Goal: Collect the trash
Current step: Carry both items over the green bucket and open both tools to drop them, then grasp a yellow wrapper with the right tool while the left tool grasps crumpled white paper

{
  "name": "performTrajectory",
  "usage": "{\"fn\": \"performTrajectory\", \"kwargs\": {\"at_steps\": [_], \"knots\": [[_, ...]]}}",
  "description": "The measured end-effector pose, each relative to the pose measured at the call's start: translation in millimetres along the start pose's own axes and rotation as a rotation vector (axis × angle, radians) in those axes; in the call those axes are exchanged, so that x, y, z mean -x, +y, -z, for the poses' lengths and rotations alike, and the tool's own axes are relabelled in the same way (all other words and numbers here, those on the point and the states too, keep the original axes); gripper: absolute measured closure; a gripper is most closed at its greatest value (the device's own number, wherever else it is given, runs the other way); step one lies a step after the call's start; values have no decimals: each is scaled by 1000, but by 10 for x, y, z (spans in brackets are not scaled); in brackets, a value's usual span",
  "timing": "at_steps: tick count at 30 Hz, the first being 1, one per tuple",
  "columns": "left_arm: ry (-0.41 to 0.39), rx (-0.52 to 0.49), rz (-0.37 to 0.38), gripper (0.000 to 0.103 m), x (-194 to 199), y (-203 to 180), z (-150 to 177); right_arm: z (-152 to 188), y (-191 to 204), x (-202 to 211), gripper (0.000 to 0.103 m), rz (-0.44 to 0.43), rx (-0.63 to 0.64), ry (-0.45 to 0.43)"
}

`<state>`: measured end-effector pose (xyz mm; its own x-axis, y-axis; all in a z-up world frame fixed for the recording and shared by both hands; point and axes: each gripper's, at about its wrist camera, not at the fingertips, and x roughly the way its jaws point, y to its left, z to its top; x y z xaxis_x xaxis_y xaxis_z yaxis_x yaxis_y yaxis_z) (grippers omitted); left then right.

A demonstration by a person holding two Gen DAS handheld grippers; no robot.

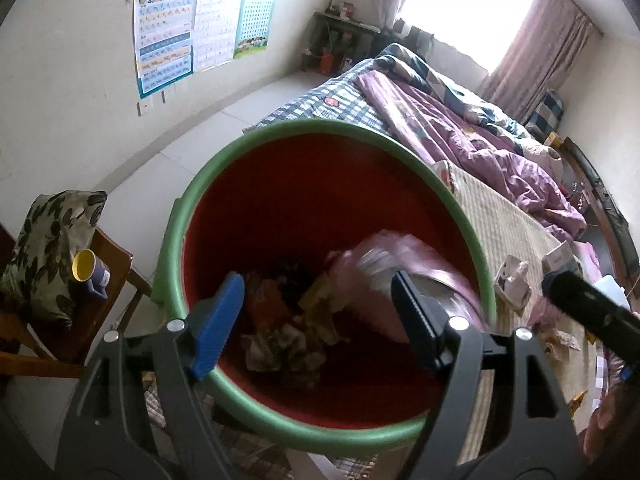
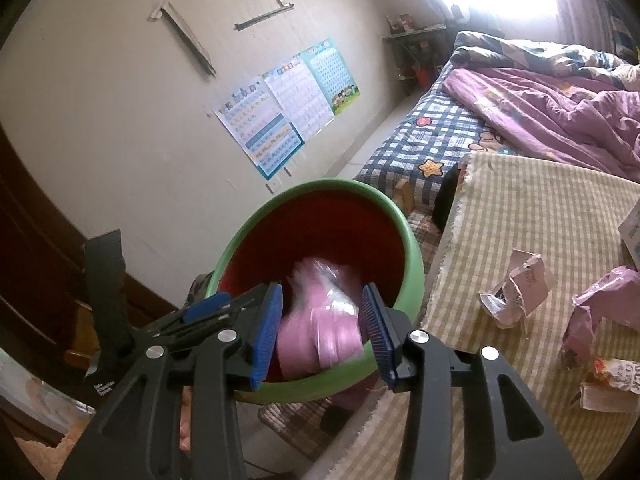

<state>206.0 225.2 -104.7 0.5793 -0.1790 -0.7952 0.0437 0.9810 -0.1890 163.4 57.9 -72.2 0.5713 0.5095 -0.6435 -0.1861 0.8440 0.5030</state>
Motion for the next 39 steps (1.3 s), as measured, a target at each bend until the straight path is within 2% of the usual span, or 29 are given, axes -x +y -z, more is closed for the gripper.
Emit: {"fn": "performTrajectory", "kwargs": {"at_steps": [8, 15, 17, 21, 25, 28, 33, 39], "knots": [[6, -23, 15, 30, 135, -155, 156, 104, -70, 272, 60, 20, 6, -19], [-3, -47, 49, 30, 294, -508, 275, 288, -368, 679, 60, 69, -11, -32], [-10, -58, 59, 30, 346, -635, 330, 369, -545, 856, 55, 99, -20, -36], [-3, -82, 77, 30, 405, -957, 484, 533, -904, 1188, 53, 173, -35, -37], [16, -84, 89, 30, 428, -1243, 670, 801, -1319, 1505, 47, 262, -44, -7], [31, -86, 93, 30, 428, -1454, 808, 1011, -1644, 1681, 44, 289, -102, 16], [53, -78, 101, 30, 392, -1797, 1003, 1289, -2049, 1844, 43, 273, -183, 73], [70, -64, 91, 30, 363, -2091, 1185, 1402, -2047, 1762, 43, 205, -121, 138]]}}
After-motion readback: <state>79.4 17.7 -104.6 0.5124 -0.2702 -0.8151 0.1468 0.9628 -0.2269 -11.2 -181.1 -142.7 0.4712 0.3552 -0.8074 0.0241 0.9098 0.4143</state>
